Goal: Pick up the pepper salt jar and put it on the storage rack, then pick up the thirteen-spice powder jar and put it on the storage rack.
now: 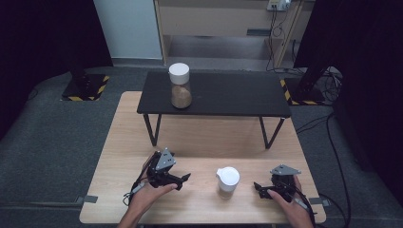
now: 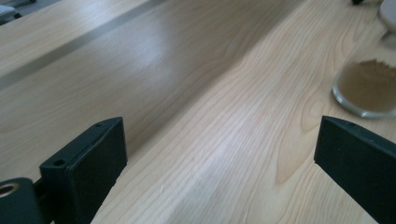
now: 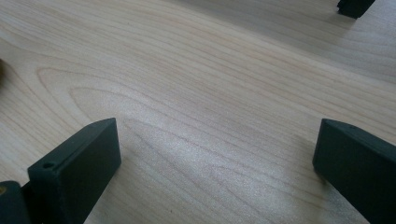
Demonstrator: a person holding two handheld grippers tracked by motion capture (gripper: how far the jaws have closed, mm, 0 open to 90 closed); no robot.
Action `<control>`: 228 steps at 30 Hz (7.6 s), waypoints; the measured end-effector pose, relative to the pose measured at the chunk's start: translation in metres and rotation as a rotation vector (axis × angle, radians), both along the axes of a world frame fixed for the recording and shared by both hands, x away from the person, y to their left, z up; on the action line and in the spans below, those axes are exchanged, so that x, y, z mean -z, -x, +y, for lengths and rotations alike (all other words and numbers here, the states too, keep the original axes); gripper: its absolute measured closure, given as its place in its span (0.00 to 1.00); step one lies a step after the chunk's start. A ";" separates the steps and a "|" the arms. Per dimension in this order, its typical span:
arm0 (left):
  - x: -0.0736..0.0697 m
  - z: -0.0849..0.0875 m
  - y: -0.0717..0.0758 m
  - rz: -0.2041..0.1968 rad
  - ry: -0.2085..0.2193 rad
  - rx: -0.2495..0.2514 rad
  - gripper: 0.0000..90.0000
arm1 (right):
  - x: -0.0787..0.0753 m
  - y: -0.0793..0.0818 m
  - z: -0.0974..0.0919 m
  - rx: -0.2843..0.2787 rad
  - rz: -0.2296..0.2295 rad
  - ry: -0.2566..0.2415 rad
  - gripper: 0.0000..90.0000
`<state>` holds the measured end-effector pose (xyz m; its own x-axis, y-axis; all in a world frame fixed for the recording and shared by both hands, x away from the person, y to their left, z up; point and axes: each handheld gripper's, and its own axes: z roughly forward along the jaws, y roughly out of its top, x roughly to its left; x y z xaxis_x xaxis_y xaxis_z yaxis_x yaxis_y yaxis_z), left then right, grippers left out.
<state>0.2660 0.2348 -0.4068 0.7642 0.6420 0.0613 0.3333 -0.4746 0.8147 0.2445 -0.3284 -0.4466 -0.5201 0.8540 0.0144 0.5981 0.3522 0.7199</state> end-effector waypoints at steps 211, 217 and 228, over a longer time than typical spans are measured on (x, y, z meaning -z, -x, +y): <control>0.029 0.081 0.021 0.170 -0.080 -0.338 0.00 | -0.043 0.014 0.044 -0.363 -0.140 -0.136 0.35; 0.029 0.081 0.021 0.169 -0.080 -0.338 0.00 | -0.049 0.013 0.039 -0.345 -0.148 -0.140 0.35; 0.029 0.080 0.022 0.169 -0.080 -0.339 0.00 | -0.072 0.003 0.026 -0.305 -0.157 -0.151 0.35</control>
